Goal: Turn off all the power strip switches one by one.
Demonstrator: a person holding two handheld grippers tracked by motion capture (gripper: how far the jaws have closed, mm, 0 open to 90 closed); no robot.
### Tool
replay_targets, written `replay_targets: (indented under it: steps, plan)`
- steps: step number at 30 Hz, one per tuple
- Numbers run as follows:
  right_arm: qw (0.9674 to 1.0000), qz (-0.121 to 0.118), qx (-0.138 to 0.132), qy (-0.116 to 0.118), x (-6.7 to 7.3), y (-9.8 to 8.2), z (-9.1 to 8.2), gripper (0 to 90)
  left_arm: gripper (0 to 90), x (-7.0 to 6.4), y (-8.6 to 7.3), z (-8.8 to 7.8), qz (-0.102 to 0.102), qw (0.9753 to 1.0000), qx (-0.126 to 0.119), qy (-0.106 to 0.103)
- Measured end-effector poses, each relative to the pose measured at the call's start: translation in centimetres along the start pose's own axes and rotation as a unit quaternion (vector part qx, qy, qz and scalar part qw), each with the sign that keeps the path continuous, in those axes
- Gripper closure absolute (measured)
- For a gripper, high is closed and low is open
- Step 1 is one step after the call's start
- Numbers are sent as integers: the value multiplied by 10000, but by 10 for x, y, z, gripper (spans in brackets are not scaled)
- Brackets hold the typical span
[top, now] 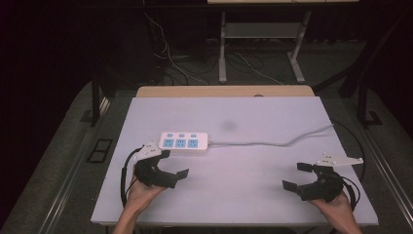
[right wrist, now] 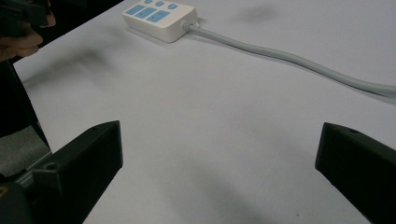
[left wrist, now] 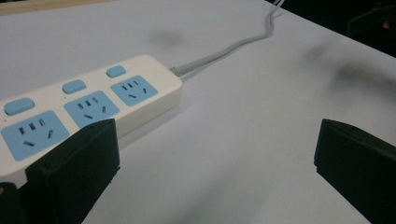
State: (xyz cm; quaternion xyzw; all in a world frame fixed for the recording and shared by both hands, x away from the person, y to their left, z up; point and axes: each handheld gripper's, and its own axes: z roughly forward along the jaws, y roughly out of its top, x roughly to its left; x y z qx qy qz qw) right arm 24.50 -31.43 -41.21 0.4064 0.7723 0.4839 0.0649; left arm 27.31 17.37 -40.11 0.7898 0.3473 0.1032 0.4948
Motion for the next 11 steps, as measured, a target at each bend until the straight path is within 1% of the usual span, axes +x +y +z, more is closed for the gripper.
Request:
replay_targets:
  steps: [5,9,11]
  plan:
    - [10000,14,13,5,0,0,0,6,0,-3,-12,-6,-95,9999,2,-71]
    - [10000,19,13,32,2,0,1,6,0,-1,-17,-10,-259,9995,-115,-141]
    - [10000,10,28,45,2,0,2,6,0,1,-17,-12,-285,9993,-170,-146]
